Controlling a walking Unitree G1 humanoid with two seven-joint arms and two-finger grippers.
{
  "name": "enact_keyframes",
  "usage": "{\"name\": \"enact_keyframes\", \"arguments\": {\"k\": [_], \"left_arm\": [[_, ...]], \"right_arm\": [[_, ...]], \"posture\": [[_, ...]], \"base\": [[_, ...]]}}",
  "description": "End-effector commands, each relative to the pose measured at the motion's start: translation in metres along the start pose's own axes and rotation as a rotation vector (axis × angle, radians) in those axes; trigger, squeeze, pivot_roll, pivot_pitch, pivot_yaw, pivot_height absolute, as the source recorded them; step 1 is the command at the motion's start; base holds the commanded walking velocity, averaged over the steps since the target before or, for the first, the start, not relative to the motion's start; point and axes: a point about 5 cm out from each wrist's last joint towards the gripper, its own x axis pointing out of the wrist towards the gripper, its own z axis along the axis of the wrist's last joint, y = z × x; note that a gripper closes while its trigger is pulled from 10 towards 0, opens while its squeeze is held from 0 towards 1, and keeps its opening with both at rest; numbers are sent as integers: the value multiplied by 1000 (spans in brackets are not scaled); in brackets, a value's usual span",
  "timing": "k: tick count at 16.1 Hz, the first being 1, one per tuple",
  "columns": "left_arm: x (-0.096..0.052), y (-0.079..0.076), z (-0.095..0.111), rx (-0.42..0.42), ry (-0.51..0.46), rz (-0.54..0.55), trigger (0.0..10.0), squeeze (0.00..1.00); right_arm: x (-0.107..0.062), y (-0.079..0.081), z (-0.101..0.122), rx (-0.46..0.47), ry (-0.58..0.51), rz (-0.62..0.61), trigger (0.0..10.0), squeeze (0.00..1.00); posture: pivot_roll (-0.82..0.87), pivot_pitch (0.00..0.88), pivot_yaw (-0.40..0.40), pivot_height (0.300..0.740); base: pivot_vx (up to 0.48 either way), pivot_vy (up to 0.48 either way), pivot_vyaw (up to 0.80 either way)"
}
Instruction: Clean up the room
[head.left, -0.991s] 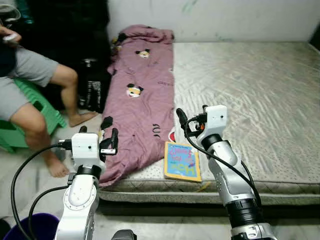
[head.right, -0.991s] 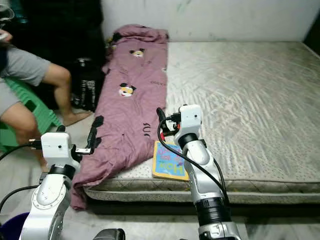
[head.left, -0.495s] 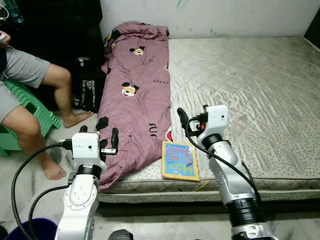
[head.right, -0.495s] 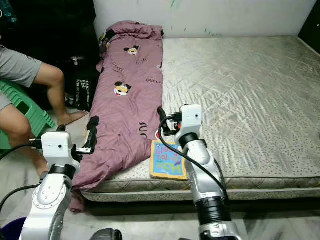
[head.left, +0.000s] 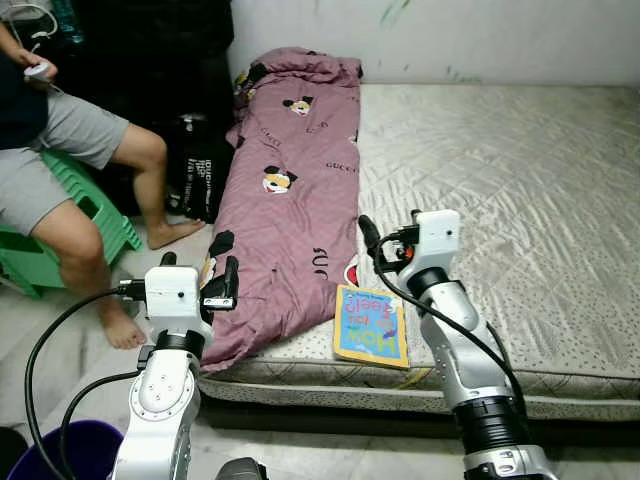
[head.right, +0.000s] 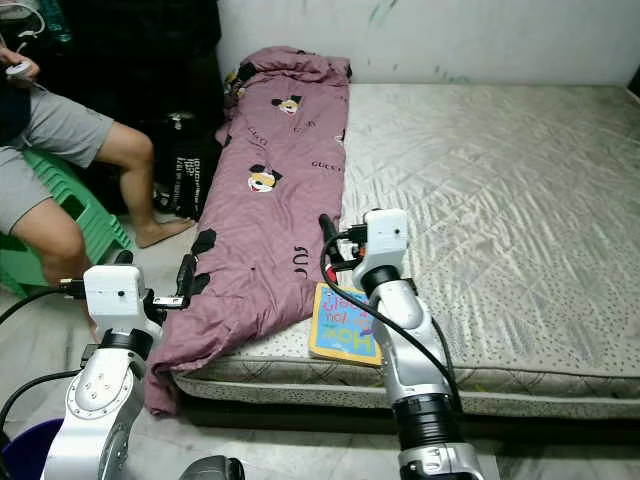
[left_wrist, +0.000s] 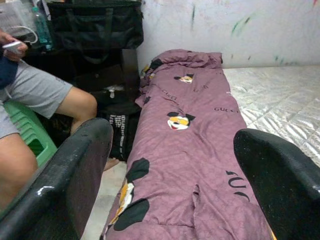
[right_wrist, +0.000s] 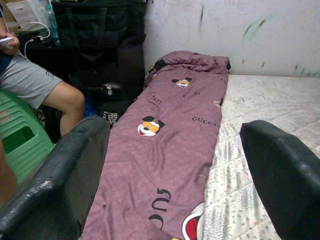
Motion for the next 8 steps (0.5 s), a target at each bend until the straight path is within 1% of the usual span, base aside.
{"name": "enact_keyframes", "arguments": {"k": [1, 3, 8], "left_arm": [[1, 1, 3, 13, -11, 0, 10000, 0], [2, 1, 3, 17, -11, -1, 10000, 0], [2, 1, 3, 20, -13, 0, 10000, 0]], "right_arm": [[3, 2, 2, -7, -10, 3, 10000, 0], [3, 2, 2, -7, -11, 7, 10000, 0], [3, 2, 2, 0, -8, 6, 10000, 0]], "posture": [[-62, 0, 5, 740], [-63, 0, 6, 740], [-63, 0, 5, 740]], "base": [[0, 0, 0], [0, 0, 0], [0, -247, 0]]}}
